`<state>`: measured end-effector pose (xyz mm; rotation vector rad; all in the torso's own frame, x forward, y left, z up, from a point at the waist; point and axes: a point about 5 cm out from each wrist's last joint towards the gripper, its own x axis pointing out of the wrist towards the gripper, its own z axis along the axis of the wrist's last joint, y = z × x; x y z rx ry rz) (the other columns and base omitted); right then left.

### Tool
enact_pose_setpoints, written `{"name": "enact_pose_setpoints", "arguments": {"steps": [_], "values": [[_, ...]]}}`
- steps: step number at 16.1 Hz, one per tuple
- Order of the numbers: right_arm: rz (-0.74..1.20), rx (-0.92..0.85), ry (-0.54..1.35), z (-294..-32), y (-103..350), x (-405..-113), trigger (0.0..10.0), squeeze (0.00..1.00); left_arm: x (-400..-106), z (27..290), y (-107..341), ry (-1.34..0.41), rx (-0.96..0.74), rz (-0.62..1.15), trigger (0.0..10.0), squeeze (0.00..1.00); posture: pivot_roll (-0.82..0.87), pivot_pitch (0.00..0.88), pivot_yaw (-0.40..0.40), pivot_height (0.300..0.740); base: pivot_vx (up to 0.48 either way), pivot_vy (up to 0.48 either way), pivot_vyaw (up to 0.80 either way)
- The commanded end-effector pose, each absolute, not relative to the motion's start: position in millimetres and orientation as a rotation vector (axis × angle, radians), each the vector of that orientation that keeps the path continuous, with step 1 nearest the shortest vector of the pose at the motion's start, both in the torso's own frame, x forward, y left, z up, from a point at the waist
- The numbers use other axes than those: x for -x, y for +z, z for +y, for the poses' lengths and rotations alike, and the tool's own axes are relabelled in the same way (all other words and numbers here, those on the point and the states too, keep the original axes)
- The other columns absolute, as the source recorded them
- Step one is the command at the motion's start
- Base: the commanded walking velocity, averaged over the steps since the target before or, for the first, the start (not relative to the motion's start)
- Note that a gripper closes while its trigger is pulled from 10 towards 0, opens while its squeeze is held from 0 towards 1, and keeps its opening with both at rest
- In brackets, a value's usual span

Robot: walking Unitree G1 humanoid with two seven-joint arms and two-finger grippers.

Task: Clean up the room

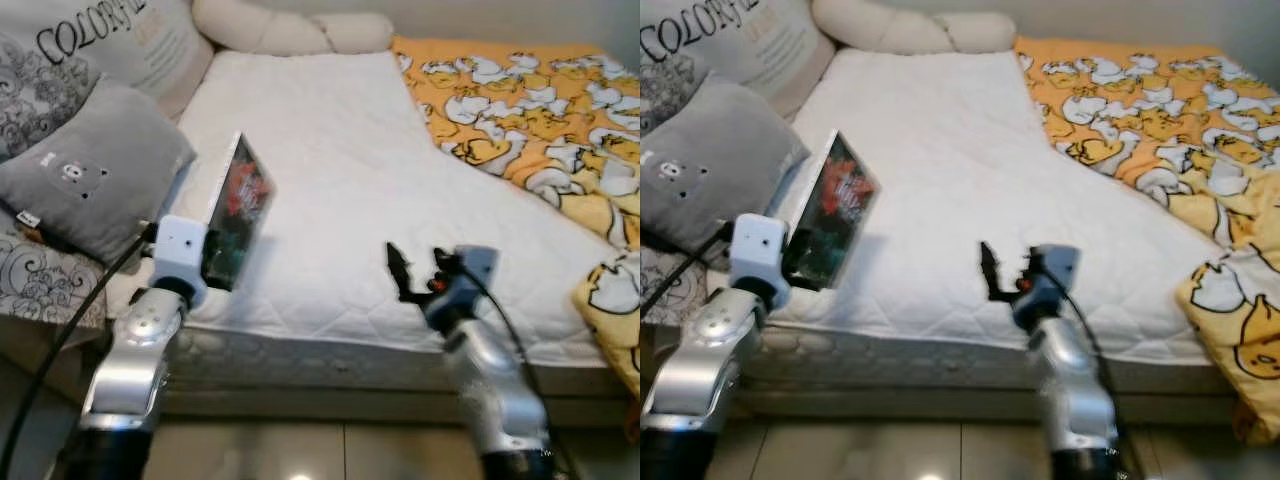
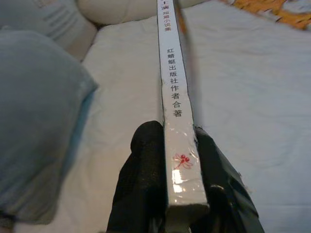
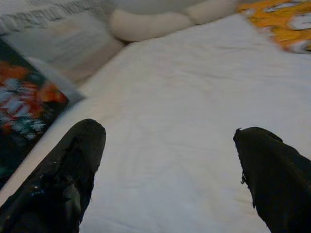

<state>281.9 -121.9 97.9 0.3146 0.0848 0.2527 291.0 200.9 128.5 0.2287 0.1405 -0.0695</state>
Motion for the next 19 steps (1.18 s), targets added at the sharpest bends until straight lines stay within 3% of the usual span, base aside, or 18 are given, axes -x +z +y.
{"name": "enact_pose_setpoints", "arguments": {"steps": [1,18,19], "values": [[0.092,-0.298,0.228,-130.8,95.8,-281.6,10.0,0.0,-294.1,194.0,141.6,-0.089,-0.227,0.074,10.0,0.0,0.02,0.0,0.001,0.74,0.326,0.0,0.0],[0.108,-0.295,0.207,-134.7,93.4,-282.9,10.0,0.0,-295.5,191.6,143.1,-0.094,-0.218,0.069,10.0,0.0,0.02,0.0,0.0,0.74,0.325,0.0,0.0],[0.108,-0.294,0.207,-134.7,93.3,-283.0,10.0,0.0,-295.2,191.4,143.2,-0.1,-0.209,0.065,4.9,0.0,0.02,0.0,0.0,0.74,0.352,0.0,0.0]]}}
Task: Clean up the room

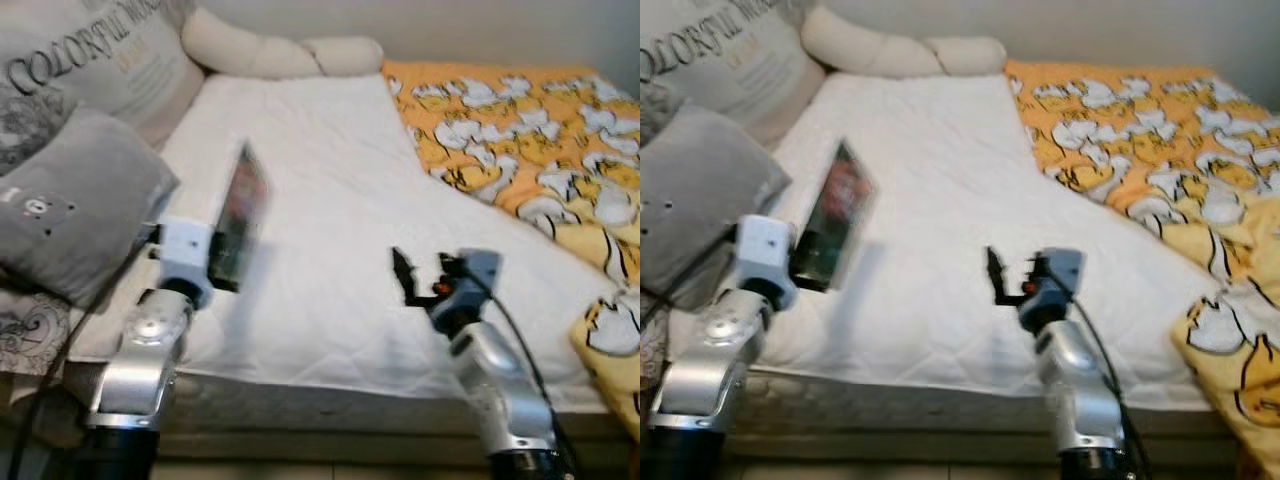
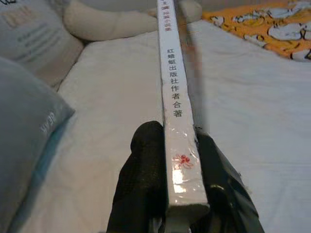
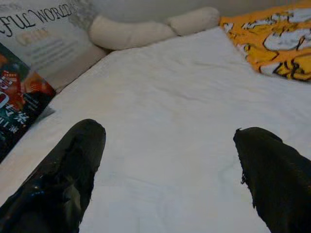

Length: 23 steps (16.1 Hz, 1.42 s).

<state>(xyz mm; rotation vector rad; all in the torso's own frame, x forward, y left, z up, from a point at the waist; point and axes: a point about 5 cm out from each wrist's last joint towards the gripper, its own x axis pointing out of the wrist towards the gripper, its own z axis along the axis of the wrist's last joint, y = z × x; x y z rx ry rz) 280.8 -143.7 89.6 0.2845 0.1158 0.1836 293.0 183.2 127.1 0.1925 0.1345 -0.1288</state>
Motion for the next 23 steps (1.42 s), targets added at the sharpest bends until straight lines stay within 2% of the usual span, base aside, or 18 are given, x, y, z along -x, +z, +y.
{"name": "enact_pose_setpoints", "arguments": {"steps": [1,2,3,8,20,23], "values": [[0.108,-0.294,0.206,-135.0,93.4,-283.2,10.0,0.0,-295.3,191.5,143.3,-0.097,-0.208,0.065,2.1,0.0,0.02,0.0,0.0,0.74,0.364,0.0,0.0],[0.108,-0.293,0.205,-135.2,93.5,-283.4,10.0,0.0,-295.4,192.0,143.2,-0.092,-0.213,0.065,4.0,0.0,0.02,0.0,0.0,0.74,0.36,0.0,0.0],[0.107,-0.292,0.205,-135.2,93.6,-283.5,10.0,0.0,-295.6,193.0,142.7,-0.084,-0.224,0.07,10.0,0.0,0.02,0.0,0.0,0.74,0.319,0.0,0.0],[0.107,-0.292,0.204,-135.1,94.1,-284.8,10.0,0.0,-297.2,192.7,142.5,-0.086,-0.227,0.072,10.0,0.0,0.01,0.0,-0.001,0.74,0.106,0.0,0.0],[0.12,-0.276,0.235,-132.0,92.7,-284.3,10.0,0.0,-296.7,191.4,142.9,-0.102,-0.221,0.062,10.0,0.0,0.02,0.0,0.0,0.74,0.329,0.0,-0.08],[0.117,-0.269,0.248,-128.7,92.7,-282.9,10.0,0.0,-296.4,191.2,142.7,-0.103,-0.221,0.061,10.0,0.0,0.01,0.0,0.0,0.74,0.356,0.0,0.72]]}}
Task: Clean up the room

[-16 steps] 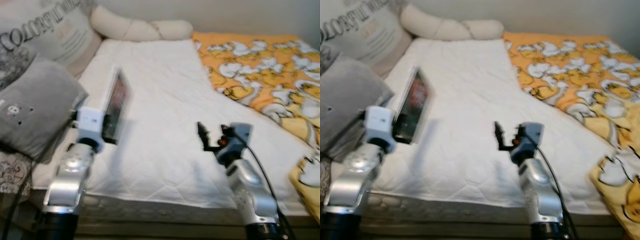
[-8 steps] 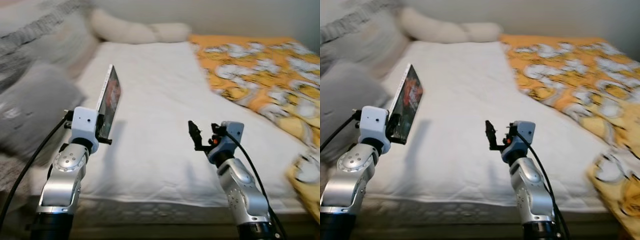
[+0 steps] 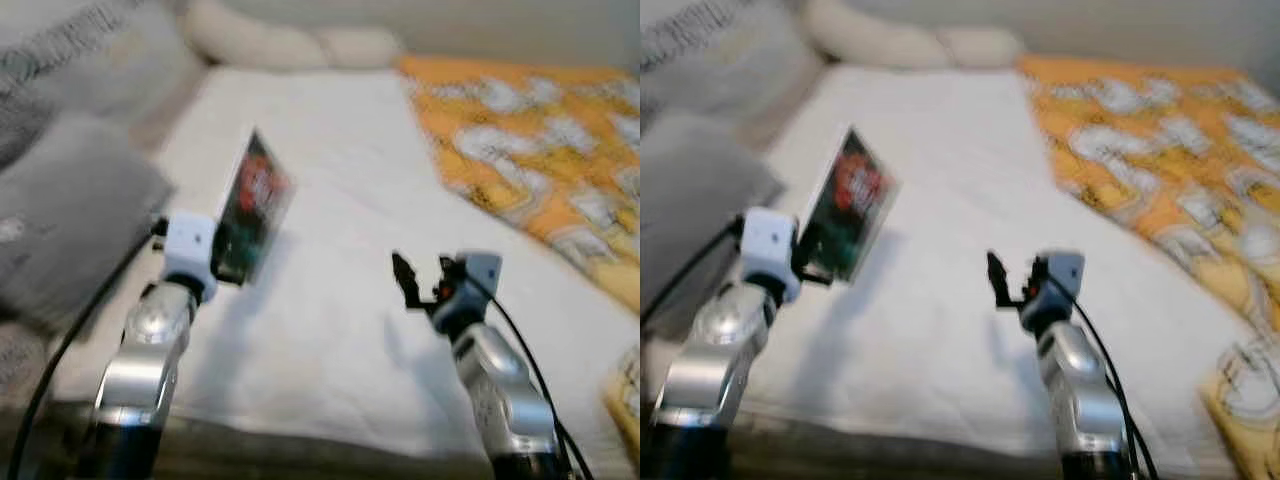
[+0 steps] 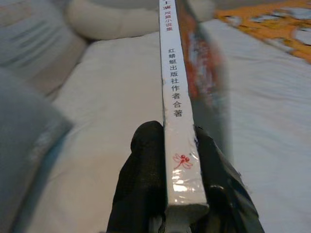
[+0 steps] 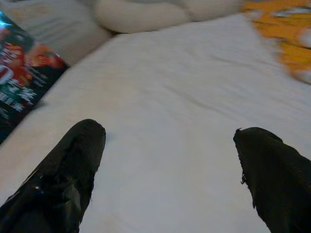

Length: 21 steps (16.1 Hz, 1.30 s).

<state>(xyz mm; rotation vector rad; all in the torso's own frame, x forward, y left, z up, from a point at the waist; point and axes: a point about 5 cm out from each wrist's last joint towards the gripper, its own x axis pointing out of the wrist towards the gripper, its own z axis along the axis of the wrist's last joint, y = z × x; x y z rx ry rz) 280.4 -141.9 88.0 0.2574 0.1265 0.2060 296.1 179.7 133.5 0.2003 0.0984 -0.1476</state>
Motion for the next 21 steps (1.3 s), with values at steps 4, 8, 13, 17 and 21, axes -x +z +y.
{"name": "enact_pose_setpoints", "arguments": {"steps": [4,8,13,17,21], "values": [[0.12,-0.287,0.217,-132.5,91.0,-283.7,10.0,0.0,-296.4,190.0,143.4,-0.108,-0.22,0.05,10.0,0.0,0.01,0.0,0.001,0.74,0.174,0.0,0.0],[0.121,-0.287,0.215,-132.1,90.7,-283.9,10.0,0.0,-296.7,189.0,143.8,-0.12,-0.228,0.047,10.0,0.0,0.01,0.0,0.001,0.74,0.0,0.0,0.0],[0.127,-0.288,0.211,-132.2,89.2,-283.6,10.0,0.0,-296.9,188.7,142.5,-0.121,-0.227,0.053,10.0,0.0,0.01,0.0,0.001,0.74,0.0,0.0,0.0],[0.132,-0.303,0.211,-131.6,88.2,-283.4,10.0,0.0,-296.8,189.1,142.2,-0.121,-0.228,0.054,10.0,0.0,0.01,0.0,0.001,0.74,0.0,0.285,-0.15],[0.131,-0.308,0.211,-131.4,88.6,-283.4,10.0,0.0,-296.3,189.8,142.0,-0.121,-0.228,0.056,10.0,0.0,0.02,0.0,0.002,0.74,0.0,0.309,-0.7]]}}
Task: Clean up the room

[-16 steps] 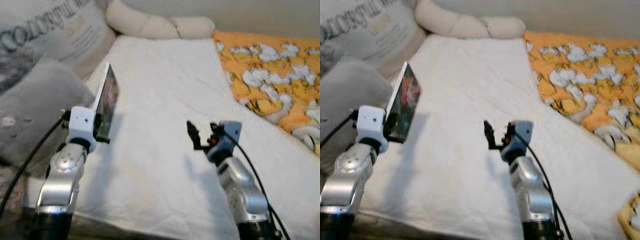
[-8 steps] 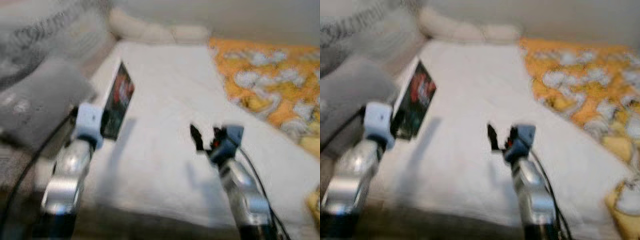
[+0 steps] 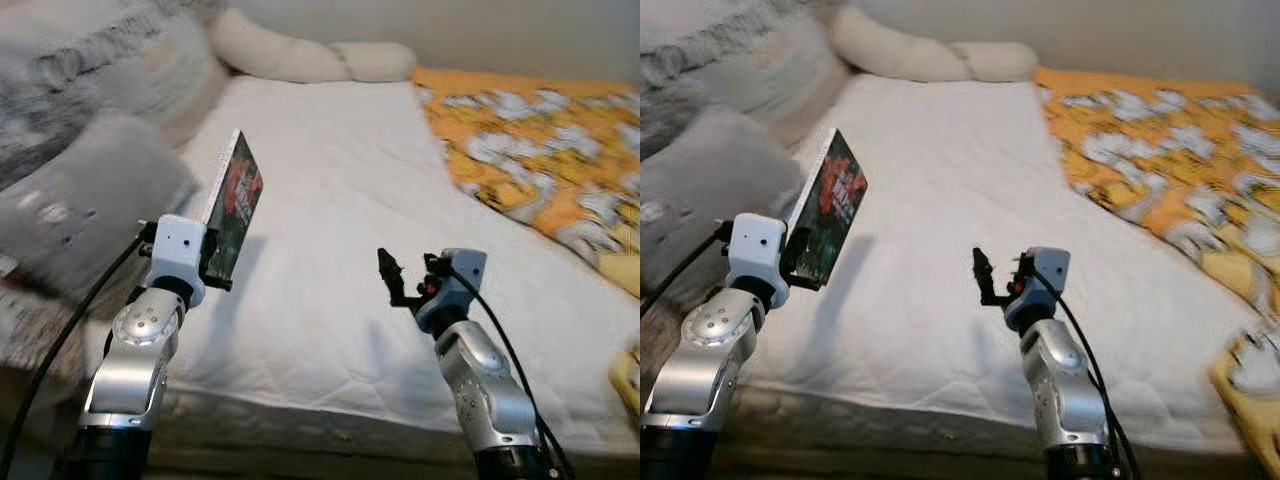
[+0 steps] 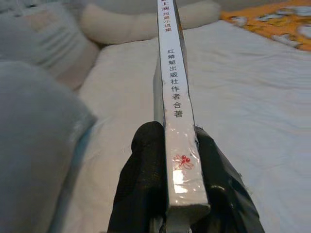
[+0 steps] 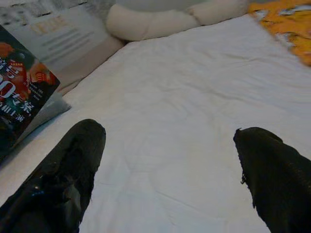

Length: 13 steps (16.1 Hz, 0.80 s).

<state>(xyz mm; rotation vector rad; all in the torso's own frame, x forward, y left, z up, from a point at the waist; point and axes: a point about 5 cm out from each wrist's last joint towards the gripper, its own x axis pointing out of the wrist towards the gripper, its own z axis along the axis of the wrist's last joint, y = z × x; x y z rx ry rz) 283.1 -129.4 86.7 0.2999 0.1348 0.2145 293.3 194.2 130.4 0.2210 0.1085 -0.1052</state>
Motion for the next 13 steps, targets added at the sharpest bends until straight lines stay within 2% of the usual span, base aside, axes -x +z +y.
{"name": "enact_pose_setpoints", "arguments": {"steps": [1,10,13], "values": [[0.131,-0.309,0.211,-131.4,88.6,-283.4,10.0,0.0,-296.3,189.9,141.9,-0.121,-0.228,0.057,10.0,0.0,0.02,0.0,0.002,0.74,0.0,0.311,-0.73],[0.129,-0.312,0.209,-131.6,88.3,-283.4,10.0,0.0,-296.4,190.5,141.6,-0.121,-0.229,0.058,10.0,0.0,0.02,0.0,0.001,0.74,0.0,0.312,-0.71],[0.129,-0.31,0.207,-131.6,88.4,-283.7,10.0,0.0,-296.9,190.7,141.8,-0.12,-0.228,0.058,10.0,0.0,0.02,0.0,0.002,0.74,0.0,0.314,0.0]]}}
